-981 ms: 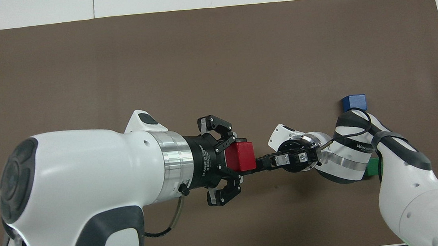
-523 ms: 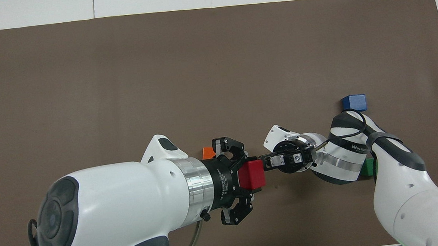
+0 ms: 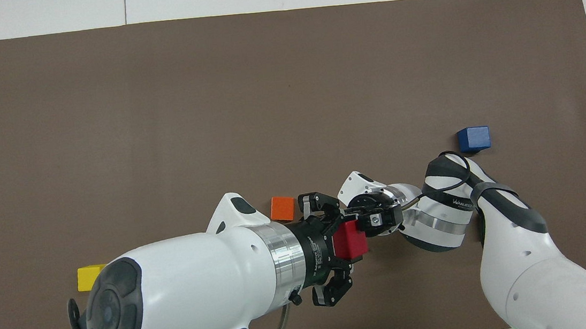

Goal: Transfer red block to right arm and stack on blue block

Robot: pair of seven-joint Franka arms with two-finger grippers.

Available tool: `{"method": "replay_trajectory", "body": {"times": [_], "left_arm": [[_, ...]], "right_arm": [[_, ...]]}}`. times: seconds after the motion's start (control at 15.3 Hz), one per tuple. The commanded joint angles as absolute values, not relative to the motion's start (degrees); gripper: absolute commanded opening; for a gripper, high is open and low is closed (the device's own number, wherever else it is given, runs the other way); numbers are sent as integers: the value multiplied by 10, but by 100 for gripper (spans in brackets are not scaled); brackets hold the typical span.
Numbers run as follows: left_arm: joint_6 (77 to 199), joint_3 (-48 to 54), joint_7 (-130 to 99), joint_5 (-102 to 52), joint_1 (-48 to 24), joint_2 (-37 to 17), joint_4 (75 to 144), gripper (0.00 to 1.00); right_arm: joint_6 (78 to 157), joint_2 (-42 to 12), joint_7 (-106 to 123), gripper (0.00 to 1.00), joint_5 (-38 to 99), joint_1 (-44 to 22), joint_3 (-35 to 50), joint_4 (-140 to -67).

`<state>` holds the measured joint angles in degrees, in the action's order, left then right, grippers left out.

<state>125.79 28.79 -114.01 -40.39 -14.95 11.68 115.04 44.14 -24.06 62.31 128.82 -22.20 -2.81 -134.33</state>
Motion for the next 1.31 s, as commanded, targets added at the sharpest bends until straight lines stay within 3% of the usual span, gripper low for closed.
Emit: {"method": "replay_trajectory", "body": {"times": [0.0, 0.07, 0.2, 0.26, 0.33, 0.72, 0.79, 0.85, 1.24], "left_arm": [[1272, 280, -1147, -417, -158, 133, 1167, 0], [1271, 280, -1146, -417, -158, 133, 1167, 0], [1271, 279, -1146, -417, -157, 134, 1168, 0], [1271, 279, -1147, -417, -156, 134, 1170, 0], [1271, 279, -1147, -417, -155, 134, 1170, 0], [1270, 279, -1148, -417, -151, 134, 1171, 0], [1269, 279, -1140, -416, -151, 134, 1171, 27], [1267, 279, -1142, -413, -150, 133, 1169, 99], [1211, 273, -1135, -411, -88, 143, 1144, 100]], "right_arm": [[451, -248, 629, 100, 1298, -220, -26, -1331], [451, -248, 628, 93, 1297, -220, -26, -1332], [452, -248, 623, 69, 1291, -217, -27, -1333], [452, -247, 624, 38, 1291, -219, -27, -1336], [452, -243, 626, 0, 1291, -221, -26, -1339], [465, -224, 616, 0, 1291, -222, -27, -1345], [465, -224, 615, 0, 1291, -221, -27, -1345], [465, -224, 615, 0, 1291, -221, -27, -1345], [472, -222, 611, 0, 1291, -221, -27, -1340]]}}
